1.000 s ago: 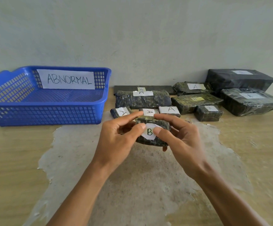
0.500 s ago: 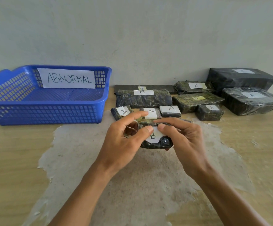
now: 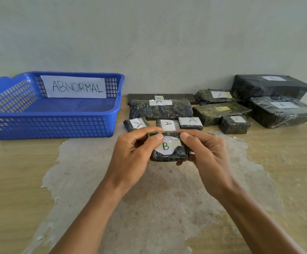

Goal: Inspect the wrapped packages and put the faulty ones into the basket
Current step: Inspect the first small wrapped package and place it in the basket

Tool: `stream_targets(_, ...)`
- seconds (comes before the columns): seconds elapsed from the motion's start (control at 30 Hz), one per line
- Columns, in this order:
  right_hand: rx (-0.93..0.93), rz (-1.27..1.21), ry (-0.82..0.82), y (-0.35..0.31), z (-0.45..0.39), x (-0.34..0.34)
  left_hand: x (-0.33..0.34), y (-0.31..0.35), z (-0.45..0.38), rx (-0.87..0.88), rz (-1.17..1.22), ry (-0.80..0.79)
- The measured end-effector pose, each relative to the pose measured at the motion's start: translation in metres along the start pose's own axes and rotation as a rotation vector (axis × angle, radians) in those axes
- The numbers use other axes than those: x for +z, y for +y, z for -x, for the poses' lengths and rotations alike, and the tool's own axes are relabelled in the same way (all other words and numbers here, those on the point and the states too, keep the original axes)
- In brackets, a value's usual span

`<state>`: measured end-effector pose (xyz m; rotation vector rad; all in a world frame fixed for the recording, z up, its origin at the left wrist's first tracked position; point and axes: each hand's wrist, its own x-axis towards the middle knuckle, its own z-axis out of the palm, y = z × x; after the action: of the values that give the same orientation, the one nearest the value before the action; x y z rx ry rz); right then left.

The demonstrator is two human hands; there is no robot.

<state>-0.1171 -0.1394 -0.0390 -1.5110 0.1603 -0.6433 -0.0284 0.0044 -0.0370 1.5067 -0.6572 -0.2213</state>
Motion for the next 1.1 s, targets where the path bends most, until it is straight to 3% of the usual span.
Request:
stream_targets(0.2,0.015,-0.008,0.045,-0.0004,-0.0018,-0.0022,-0.0041,-0.0003,-0.0003,-0.081,-0.001,-0.152)
stream_targets(0.33,0.05,-0.037,0.009,-0.0004,-0.0017,-0.004,-0.0064,0.0001,-0.0023,-0.067,0.046,-0.118)
stream_targets(0.53,0.13,-0.082,-0.175,0.0013,-0.0028,-0.0078,-0.0076,-0.0026,-0.004,-0.03,0.052,-0.035)
stream_targets(1.1,0.125,-0.061,-0.122,0.0042,-0.0032,-0.0052,-0.0049,-0.0015,-0.0025,0.002,-0.008,-0.105)
